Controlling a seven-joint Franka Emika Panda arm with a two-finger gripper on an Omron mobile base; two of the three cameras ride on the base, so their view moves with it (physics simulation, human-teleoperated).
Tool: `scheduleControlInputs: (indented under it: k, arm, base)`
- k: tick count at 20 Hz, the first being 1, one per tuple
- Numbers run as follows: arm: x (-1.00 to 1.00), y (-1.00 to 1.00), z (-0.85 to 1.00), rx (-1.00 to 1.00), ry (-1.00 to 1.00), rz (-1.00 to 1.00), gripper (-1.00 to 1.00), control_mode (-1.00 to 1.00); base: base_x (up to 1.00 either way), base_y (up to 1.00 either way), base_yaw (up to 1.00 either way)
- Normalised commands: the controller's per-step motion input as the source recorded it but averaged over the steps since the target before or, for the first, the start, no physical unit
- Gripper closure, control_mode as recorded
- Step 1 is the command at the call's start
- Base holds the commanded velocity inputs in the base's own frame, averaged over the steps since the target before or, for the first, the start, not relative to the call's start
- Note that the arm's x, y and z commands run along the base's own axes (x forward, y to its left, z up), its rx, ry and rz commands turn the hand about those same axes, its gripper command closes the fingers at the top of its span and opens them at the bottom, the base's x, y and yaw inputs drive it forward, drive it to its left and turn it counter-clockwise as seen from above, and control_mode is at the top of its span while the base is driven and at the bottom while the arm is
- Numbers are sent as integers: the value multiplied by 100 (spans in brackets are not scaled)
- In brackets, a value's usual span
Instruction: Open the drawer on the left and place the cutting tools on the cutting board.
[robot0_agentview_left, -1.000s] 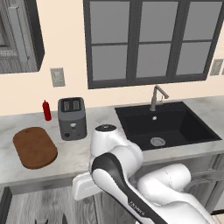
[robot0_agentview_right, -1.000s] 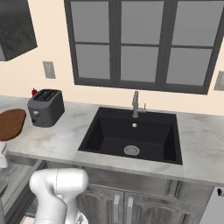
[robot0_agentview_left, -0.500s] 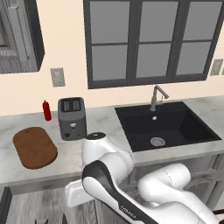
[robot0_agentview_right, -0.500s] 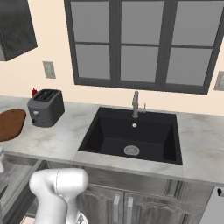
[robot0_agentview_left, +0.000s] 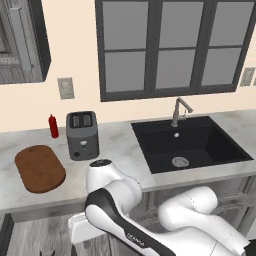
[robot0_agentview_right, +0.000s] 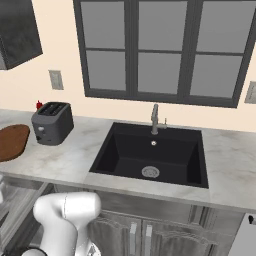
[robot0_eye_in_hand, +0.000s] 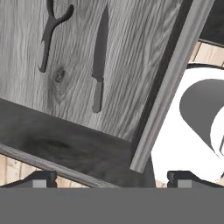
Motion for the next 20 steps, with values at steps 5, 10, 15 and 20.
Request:
scheduleControlInputs:
  k: [5, 10, 15, 20]
  arm:
    - [0, 11, -30, -5, 0, 0, -100, -100]
    - [-3, 3, -26, -2, 0, 0, -100, -100]
    - [-4, 0, -42, 0, 0, 0, -100, -100]
    - [0, 7, -38, 0, 0, 0, -100, -100]
  base:
    - [0, 0, 0]
    - [0, 0, 0]
    - [0, 0, 0]
    - [0, 0, 0]
